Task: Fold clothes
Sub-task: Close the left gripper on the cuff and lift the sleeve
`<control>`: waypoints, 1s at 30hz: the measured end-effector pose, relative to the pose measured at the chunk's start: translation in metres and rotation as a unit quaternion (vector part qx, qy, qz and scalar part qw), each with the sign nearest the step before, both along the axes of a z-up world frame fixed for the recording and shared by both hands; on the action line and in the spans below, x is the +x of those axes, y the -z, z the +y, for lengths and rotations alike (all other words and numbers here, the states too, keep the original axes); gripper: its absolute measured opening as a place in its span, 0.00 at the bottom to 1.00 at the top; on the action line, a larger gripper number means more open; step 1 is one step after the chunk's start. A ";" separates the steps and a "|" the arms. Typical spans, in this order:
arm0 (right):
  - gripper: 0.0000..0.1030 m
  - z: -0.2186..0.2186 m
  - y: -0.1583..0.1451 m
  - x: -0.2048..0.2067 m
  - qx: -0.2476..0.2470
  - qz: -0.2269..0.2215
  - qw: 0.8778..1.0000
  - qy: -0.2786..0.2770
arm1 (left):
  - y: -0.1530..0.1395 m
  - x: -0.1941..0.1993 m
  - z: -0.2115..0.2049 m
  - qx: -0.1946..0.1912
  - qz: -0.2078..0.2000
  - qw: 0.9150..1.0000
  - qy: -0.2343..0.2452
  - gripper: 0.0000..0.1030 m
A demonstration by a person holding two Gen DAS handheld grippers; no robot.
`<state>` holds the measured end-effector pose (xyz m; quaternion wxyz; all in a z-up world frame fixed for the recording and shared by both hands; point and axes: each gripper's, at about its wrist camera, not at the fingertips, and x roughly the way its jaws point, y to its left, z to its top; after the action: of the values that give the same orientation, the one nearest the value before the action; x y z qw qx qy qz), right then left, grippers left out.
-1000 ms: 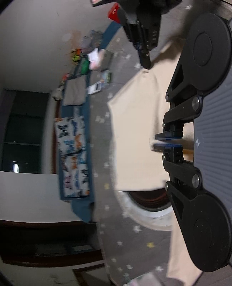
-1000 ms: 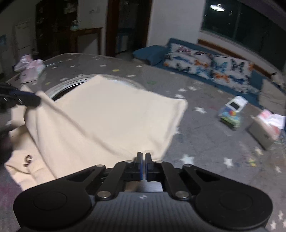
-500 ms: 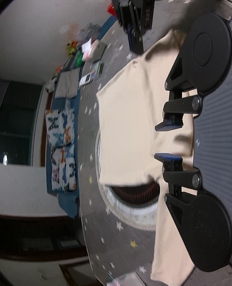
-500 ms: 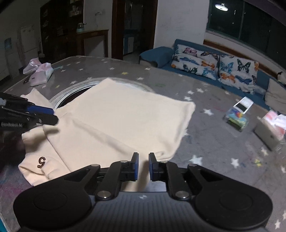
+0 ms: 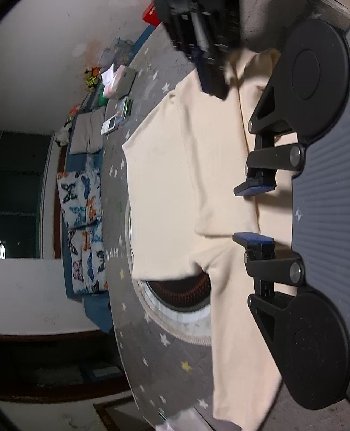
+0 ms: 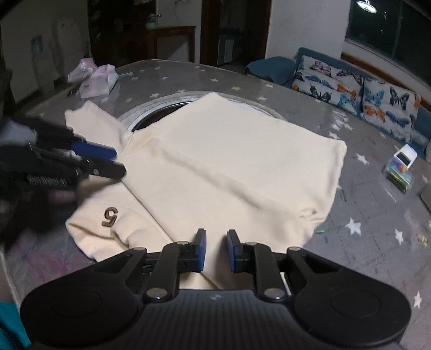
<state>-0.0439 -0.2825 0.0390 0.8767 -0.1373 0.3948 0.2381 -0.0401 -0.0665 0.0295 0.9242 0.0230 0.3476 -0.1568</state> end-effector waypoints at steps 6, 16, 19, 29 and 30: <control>0.16 0.023 -0.014 0.005 0.010 -0.009 1.000 -0.021 | -0.016 -0.006 0.043 -0.015 -0.019 0.997 -0.070 0.33; 0.16 0.068 -0.004 0.015 0.008 0.000 0.998 -0.068 | -0.014 -0.001 0.146 -0.012 -0.025 0.957 -0.287 0.43; 0.16 0.067 -0.009 0.011 0.010 -0.006 0.998 -0.069 | -0.012 0.004 0.170 -0.013 -0.026 0.943 -0.333 0.43; 0.16 0.054 -0.016 0.004 0.016 -0.014 0.998 -0.051 | 0.007 0.022 0.195 -0.048 -0.006 0.927 -0.371 0.37; 0.16 0.052 -0.017 0.003 0.017 -0.015 0.999 -0.049 | 0.008 0.023 0.194 -0.049 -0.008 0.928 -0.369 0.28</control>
<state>-0.0405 -0.2303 0.0556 0.8721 -0.1447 0.3701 0.2856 -0.0174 0.1278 0.0218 0.9195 -0.1510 0.3158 0.1786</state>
